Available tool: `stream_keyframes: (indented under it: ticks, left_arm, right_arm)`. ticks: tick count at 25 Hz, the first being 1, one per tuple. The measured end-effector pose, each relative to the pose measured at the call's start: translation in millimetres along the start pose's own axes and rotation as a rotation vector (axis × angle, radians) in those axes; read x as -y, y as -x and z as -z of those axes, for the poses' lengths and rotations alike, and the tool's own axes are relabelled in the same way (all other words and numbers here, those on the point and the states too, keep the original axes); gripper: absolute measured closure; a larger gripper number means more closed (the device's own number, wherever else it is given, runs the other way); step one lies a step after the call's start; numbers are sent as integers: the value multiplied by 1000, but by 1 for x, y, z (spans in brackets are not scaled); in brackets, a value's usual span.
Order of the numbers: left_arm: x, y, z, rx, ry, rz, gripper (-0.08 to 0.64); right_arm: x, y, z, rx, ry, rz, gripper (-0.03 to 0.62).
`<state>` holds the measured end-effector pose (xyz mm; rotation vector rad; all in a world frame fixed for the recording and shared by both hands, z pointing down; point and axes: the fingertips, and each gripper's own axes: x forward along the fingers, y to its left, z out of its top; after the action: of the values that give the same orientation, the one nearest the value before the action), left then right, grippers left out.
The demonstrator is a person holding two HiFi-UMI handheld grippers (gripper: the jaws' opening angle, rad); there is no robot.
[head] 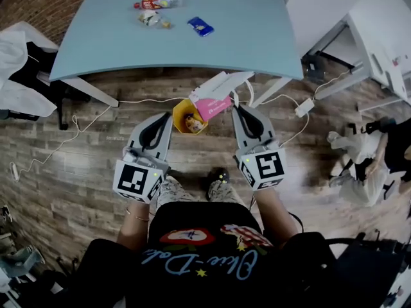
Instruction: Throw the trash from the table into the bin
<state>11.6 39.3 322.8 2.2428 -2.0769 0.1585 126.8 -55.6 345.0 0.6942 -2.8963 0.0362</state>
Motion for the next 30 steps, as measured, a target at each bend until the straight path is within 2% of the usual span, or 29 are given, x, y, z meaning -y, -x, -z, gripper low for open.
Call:
stream_keyframes:
  ticks: [6,15,30]
  left_arm:
    - [-25,-14,8,-12,17,53,552]
    - [-42,-32,34,-38,74,43,552]
    - [-74,-48,115,-133,133,23,552]
  right_arm:
    - [-19,-28,11,-17,-53,26,581]
    - [-40,-64,44,-60,-70,-47,580]
    - [-44,-105,153,-209,-172,-21,580]
